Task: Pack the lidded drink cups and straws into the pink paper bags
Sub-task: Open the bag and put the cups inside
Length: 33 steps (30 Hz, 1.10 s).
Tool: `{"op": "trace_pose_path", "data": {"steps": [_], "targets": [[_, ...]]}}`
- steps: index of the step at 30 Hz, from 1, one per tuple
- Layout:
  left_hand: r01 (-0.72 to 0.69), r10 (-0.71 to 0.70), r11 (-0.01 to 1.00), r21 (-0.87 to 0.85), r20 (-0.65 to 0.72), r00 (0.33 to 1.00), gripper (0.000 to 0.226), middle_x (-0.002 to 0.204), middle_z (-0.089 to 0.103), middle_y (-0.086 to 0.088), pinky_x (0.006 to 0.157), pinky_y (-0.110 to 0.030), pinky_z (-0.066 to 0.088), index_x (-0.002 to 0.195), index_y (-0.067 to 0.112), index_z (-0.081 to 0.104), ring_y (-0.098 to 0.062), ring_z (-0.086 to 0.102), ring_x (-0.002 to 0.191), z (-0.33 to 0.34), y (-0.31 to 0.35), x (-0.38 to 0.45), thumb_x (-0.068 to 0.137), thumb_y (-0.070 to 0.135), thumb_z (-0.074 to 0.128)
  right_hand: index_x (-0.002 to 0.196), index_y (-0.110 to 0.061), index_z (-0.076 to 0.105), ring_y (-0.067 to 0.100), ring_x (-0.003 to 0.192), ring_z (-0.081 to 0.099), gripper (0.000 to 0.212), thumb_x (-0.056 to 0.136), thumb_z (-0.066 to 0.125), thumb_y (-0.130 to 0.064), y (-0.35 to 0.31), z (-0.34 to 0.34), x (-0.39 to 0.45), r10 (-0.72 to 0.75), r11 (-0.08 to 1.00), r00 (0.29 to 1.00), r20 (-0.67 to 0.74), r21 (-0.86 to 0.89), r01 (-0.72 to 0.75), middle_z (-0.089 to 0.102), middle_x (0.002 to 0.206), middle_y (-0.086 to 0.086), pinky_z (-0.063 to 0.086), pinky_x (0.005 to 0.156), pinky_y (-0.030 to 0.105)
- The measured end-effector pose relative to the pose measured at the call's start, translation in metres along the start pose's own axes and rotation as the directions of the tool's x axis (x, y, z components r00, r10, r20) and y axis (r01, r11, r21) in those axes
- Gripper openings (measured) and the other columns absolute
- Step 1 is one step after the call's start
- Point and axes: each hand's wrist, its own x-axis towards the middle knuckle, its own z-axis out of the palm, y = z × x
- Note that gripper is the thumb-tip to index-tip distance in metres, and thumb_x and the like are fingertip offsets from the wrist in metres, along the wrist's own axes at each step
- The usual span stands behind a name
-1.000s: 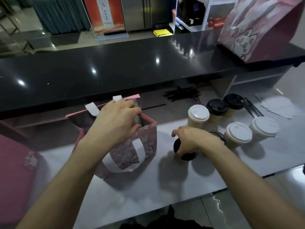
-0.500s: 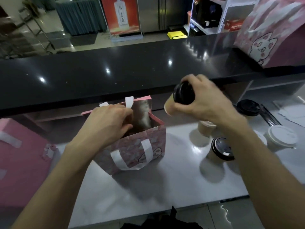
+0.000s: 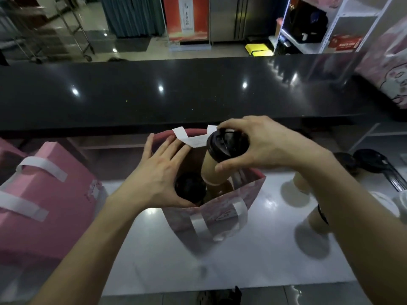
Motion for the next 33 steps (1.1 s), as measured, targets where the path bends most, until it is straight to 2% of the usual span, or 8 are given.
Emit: {"op": "trace_pose_path", "data": {"steps": [6, 10, 13, 16, 20, 23, 28, 33], "targets": [[-0.060, 0.060, 0.994, -0.092, -0.006, 0.998, 0.158, 0.181, -0.024, -0.003, 0.126, -0.064, -0.025, 0.167, 0.025, -0.030, -0.018, -0.037, 0.161, 0.017, -0.009, 0.002, 0.061, 0.103, 0.058, 0.152, -0.034, 0.040, 0.019, 0.122, 0.059, 0.105, 0.066, 0.099, -0.049, -0.011, 0.036, 0.027, -0.003, 0.977, 0.990, 0.141, -0.211, 0.033, 0.056, 0.136, -0.009, 0.058, 0.097, 0.036], [-0.082, 0.077, 0.978, -0.192, -0.036, 0.996, 0.162, 0.181, -0.024, -0.002, 0.126, -0.065, -0.023, 0.164, 0.027, -0.036, -0.017, -0.032, 0.163, 0.015, -0.014, 0.006, 0.062, 0.099, 0.067, 0.149, -0.035, 0.042, 0.016, 0.108, 0.052, 0.101, 0.066, 0.097, -0.054, -0.008, 0.047, 0.031, -0.011, 0.941, 0.986, 0.167, -0.332, 0.067, 0.050, 0.127, -0.009, 0.057, 0.085, 0.034], [-0.113, 0.109, 0.979, -0.170, -0.030, 0.994, 0.163, 0.181, -0.024, -0.002, 0.126, -0.063, -0.026, 0.164, 0.025, -0.036, -0.017, -0.035, 0.162, 0.017, -0.014, 0.007, 0.060, 0.101, 0.063, 0.154, -0.041, 0.034, 0.019, 0.102, 0.051, 0.100, 0.074, 0.094, -0.049, -0.005, 0.054, 0.036, -0.017, 0.903, 0.982, 0.187, -0.419, 0.095, 0.044, 0.124, -0.005, 0.043, 0.066, 0.022], [-0.133, 0.128, 0.976, -0.170, -0.040, 0.991, 0.166, 0.179, -0.029, -0.001, 0.125, -0.062, -0.029, 0.165, 0.024, -0.036, -0.018, -0.036, 0.162, 0.021, -0.009, 0.006, 0.057, 0.101, 0.064, 0.161, -0.036, 0.026, 0.024, 0.104, 0.059, 0.103, 0.081, 0.091, -0.035, -0.004, 0.065, 0.048, 0.001, 0.857, 0.979, 0.206, -0.504, 0.105, 0.051, 0.136, 0.003, 0.052, 0.069, 0.028], [-0.124, 0.118, 0.980, -0.155, -0.050, 0.992, 0.168, 0.179, -0.030, -0.001, 0.122, -0.056, -0.036, 0.165, 0.025, -0.036, -0.018, -0.036, 0.162, 0.024, -0.006, 0.004, 0.054, 0.103, 0.064, 0.170, -0.025, 0.013, 0.024, 0.096, 0.062, 0.107, 0.089, 0.083, -0.019, 0.000, 0.082, 0.062, 0.094, 0.769, 0.954, 0.283, -0.629, 0.111, 0.059, 0.129, 0.008, 0.053, 0.069, 0.032], [-0.122, 0.114, 0.979, -0.161, -0.056, 0.992, 0.168, 0.179, -0.029, 0.000, 0.122, -0.055, -0.036, 0.166, 0.025, -0.034, -0.018, -0.031, 0.164, 0.025, -0.005, 0.002, 0.054, 0.103, 0.064, 0.172, -0.023, 0.009, 0.029, 0.113, 0.062, 0.108, 0.091, 0.081, -0.018, 0.002, 0.084, 0.066, 0.117, 0.771, 0.929, 0.352, -0.621, 0.139, 0.053, 0.140, 0.013, 0.054, 0.080, 0.035], [-0.116, 0.108, 0.980, -0.164, -0.056, 0.993, 0.168, 0.180, -0.026, 0.000, 0.124, -0.056, -0.033, 0.168, 0.025, -0.031, -0.017, -0.028, 0.165, 0.025, -0.008, 0.002, 0.054, 0.104, 0.065, 0.171, -0.021, 0.013, 0.020, 0.088, 0.060, 0.101, 0.093, 0.078, -0.019, 0.003, 0.093, 0.064, 0.083, 0.721, 0.921, 0.380, -0.661, 0.208, 0.056, 0.102, 0.004, 0.054, 0.074, 0.032], [-0.120, 0.112, 0.980, -0.158, -0.057, 0.992, 0.168, 0.179, -0.029, 0.001, 0.124, -0.056, -0.033, 0.167, 0.026, -0.033, -0.015, -0.032, 0.163, 0.026, -0.009, 0.003, 0.053, 0.104, 0.063, 0.169, -0.018, 0.021, 0.030, 0.110, 0.067, 0.081, 0.102, 0.066, -0.023, 0.006, 0.112, 0.062, 0.027, 0.650, 0.930, 0.367, -0.713, 0.262, 0.059, 0.111, 0.007, 0.049, 0.079, 0.036]]}}
